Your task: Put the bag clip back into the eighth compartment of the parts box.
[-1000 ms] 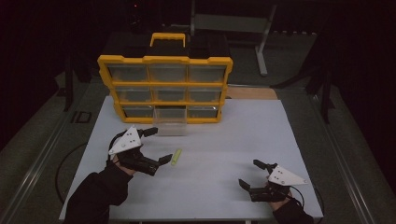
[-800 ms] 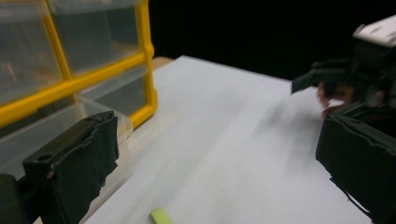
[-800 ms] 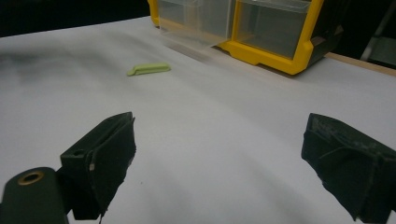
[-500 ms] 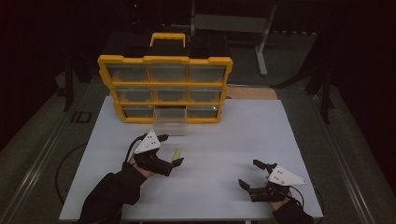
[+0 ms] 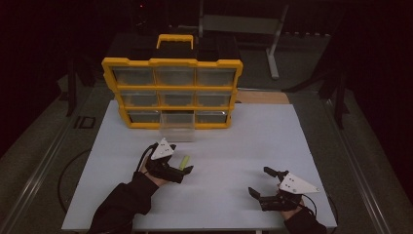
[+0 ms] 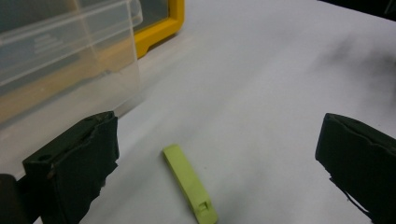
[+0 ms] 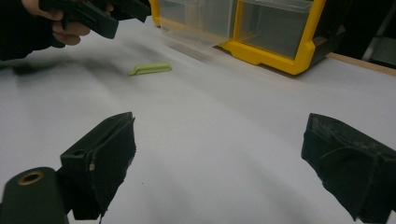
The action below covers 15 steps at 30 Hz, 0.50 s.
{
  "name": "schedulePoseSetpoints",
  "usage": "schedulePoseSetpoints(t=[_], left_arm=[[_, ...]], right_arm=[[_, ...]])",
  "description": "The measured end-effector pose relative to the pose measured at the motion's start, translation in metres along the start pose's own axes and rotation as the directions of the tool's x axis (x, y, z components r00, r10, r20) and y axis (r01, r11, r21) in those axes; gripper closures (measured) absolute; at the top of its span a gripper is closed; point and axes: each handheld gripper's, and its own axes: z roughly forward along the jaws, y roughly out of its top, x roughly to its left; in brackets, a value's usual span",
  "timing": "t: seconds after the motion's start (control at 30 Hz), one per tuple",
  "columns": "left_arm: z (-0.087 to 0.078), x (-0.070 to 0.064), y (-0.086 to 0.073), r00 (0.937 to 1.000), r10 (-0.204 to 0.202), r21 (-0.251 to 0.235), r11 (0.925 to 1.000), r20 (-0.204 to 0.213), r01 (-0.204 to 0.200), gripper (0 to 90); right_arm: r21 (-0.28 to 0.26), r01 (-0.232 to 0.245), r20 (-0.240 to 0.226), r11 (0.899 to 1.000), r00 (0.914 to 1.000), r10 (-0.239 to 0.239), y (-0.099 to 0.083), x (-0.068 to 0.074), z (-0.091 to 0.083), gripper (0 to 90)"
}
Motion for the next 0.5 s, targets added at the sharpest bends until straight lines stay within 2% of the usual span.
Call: schedulePoseSetpoints(t=[0.2, 0.3, 0.33, 0.4, 0.5], left_arm=[[0.006, 0.0, -0.001, 0.9992, -0.033, 0.067, 0.9972, -0.02, 0.034, 2.6], [0.009, 0.0, -0.002, 0.9973, -0.062, 0.104, 0.9924, -0.041, 0.066, 4.8], [0.01, 0.0, -0.003, 0.9972, -0.069, 0.101, 0.9923, -0.028, 0.071, 4.9], [0.012, -0.001, -0.003, 0.997, -0.063, 0.117, 0.9907, -0.045, 0.068, 7.2], [0.014, -0.001, -0.002, 0.9956, -0.079, 0.134, 0.9873, -0.049, 0.085, 14.4]], right_arm=[[-0.001, 0.0, 0.0, 1.0, 1.0, 0.0, 0.0, 0.0, 0.0, 9.6], [0.0, 0.0, 0.0, 1.0, 1.0, 0.0, 0.0, 0.0, 0.0, 9.6], [0.0, 0.001, 0.0, 1.0, 1.0, -0.001, 0.0, 0.0, 0.0, 9.6], [0.0, 0.002, 0.0, 1.0, 1.0, -0.002, 0.0, 0.0, 0.0, 9.6], [0.001, 0.001, -0.001, 1.0, 1.0, -0.001, 0.0, 0.0, 0.0, 9.6]])
